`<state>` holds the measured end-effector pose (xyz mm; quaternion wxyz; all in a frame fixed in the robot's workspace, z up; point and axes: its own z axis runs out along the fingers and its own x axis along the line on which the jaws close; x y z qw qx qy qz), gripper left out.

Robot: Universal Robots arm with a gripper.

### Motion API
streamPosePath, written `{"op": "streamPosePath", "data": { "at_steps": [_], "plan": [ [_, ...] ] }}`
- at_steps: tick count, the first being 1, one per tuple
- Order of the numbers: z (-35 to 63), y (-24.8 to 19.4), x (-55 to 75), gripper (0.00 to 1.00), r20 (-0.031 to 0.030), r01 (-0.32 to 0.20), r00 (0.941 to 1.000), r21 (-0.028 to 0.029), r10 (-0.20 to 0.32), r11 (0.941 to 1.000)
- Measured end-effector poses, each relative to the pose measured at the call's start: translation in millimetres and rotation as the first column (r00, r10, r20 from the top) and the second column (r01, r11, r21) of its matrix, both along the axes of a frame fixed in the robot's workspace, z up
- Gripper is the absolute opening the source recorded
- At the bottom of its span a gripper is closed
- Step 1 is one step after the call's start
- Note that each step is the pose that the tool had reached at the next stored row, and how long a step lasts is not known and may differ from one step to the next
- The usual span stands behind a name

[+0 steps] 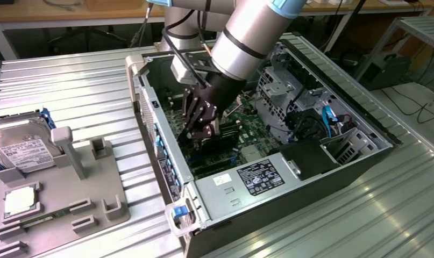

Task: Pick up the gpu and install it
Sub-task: 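Press down on the gpu until it lock into place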

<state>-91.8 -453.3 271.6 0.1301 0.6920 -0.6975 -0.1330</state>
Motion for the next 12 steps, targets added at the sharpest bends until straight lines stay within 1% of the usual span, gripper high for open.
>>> {"op": "streamPosePath", "data": {
  "at_steps": [3,4,6,7,8,9,10,12],
  "plan": [
    [-0.1,0.6,-0.1,0.11,0.0533,0.0,0.9986,0.0003,0.0,1.0],
    [-0.1,1.0,0.0,0.11,0.075,0.0,0.9972,0.0001,0.0,1.0],
    [0.0,2.1,0.0,0.11,0.1114,0.0,0.9938,0.0001,0.0,1.0],
    [-0.1,2.8,0.0,0.11,0.1332,-0.001,0.9911,0.0,0.001,1.0],
    [-0.1,3.4,0.0,0.11,0.148,-0.001,0.989,0.0,0.001,1.0],
    [-0.1,4.1,0.0,0.11,0.1657,-0.001,0.9862,-0.0002,0.001,1.0],
    [-0.1,4.9,0.0,0.11,0.1817,-0.001,0.9834,-0.0007,0.001,1.0],
    [0.0,6.7,0.0,0.11,0.2175,-0.001,0.9761,-0.0018,0.001,1.0]
  ]
}}
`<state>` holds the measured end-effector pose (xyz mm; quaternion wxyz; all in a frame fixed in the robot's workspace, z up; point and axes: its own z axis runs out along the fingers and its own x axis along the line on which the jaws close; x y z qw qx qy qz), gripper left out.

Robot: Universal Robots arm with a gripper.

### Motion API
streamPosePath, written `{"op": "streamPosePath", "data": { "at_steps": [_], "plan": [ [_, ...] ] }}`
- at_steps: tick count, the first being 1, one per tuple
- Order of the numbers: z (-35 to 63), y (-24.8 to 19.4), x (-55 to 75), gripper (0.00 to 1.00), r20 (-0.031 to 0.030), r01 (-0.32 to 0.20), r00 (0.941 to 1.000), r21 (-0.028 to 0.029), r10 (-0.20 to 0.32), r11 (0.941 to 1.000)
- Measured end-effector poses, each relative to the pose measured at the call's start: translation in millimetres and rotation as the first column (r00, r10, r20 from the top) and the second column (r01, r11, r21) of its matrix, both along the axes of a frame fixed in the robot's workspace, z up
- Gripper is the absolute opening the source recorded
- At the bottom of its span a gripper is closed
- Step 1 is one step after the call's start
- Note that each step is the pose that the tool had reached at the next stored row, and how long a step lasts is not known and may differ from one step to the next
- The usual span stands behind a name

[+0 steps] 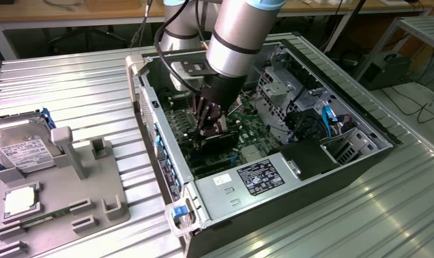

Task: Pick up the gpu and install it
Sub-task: 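Press down on the gpu until it lock into place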

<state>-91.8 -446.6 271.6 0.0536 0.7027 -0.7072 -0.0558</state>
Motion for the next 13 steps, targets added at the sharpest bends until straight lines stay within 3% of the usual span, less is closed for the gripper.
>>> {"op": "streamPosePath", "data": {
  "at_steps": [4,5,13],
  "plan": [
    [0.0,2.2,0.0,0.11,0.0647,0.0,0.9979,-0.0039,0.0,1.0],
    [-0.2,2.2,0.0,0.11,0.0686,0.0,0.9976,-0.0044,0.0,1.0],
    [-0.1,2.2,0.0,0.11,0.0687,0.0,0.9976,-0.0045,0.0,1.0]
  ]
}}
